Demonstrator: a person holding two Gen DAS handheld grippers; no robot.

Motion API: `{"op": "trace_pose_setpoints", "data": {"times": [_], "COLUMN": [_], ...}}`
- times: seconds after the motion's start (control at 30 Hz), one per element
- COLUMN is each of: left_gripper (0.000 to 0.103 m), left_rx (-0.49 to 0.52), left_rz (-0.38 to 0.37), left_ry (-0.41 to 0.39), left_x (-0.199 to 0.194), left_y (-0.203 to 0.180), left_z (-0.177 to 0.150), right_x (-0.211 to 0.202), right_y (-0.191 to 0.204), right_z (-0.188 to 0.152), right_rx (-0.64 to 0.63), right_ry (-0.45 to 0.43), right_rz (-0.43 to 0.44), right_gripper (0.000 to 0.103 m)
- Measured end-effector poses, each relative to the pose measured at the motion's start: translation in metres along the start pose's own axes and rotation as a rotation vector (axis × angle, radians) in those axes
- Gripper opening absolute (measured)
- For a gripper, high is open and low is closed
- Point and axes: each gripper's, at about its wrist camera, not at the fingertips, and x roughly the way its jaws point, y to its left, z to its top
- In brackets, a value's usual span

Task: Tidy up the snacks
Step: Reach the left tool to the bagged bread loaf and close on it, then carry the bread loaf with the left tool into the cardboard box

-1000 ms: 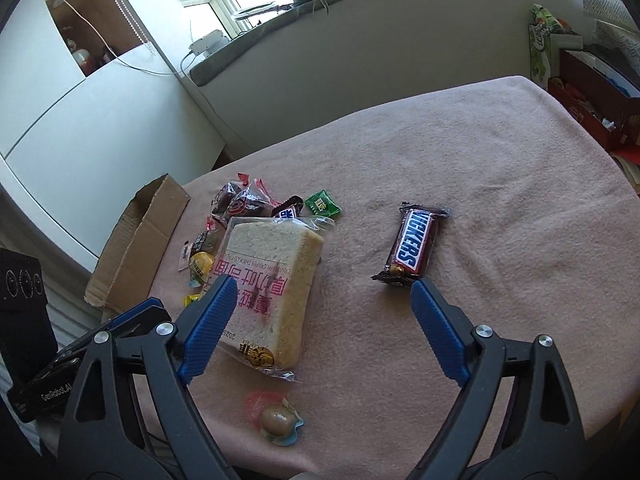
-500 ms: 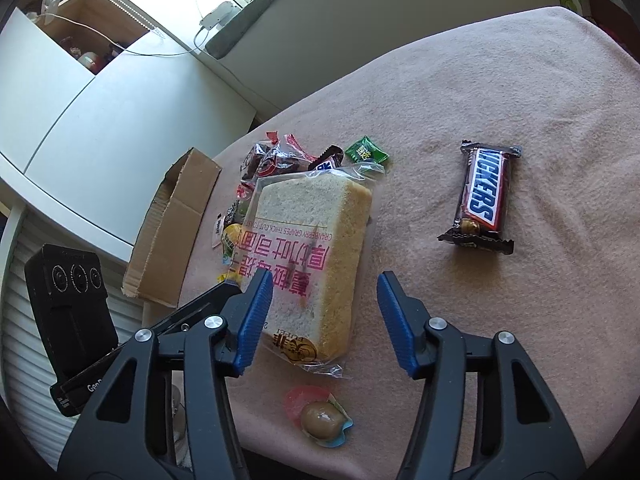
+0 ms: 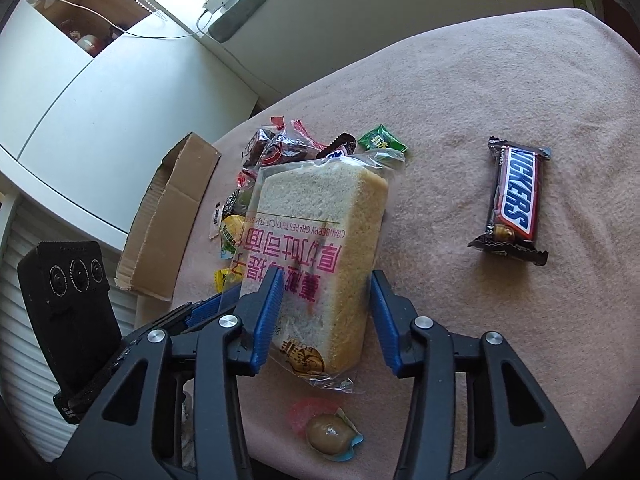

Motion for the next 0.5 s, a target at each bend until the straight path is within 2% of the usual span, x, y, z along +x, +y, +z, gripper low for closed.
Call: {"op": "trace_pose_setpoints", "data": {"times": [0.3, 0.5], "left_gripper": [0.039, 0.039], "left_rx": [0.012, 0.011], "left_rz": [0.001, 0.011], "left_ry": [-0.041, -0.108], "left_x": [-0.018, -0.047], "left_y": [-0.001, 0.006], "left_z": [-0.005, -0.007], "right_x": [-0.005, -0.01], "right_y": [0.013, 0.043], "right_z": [0.0, 0.004], "right_rx": [-0.02, -0.077], "right_ry": [-0.001, -0.01], "right_rz": [-0.006, 0.008], "right_gripper": [0.046, 0.046]}}
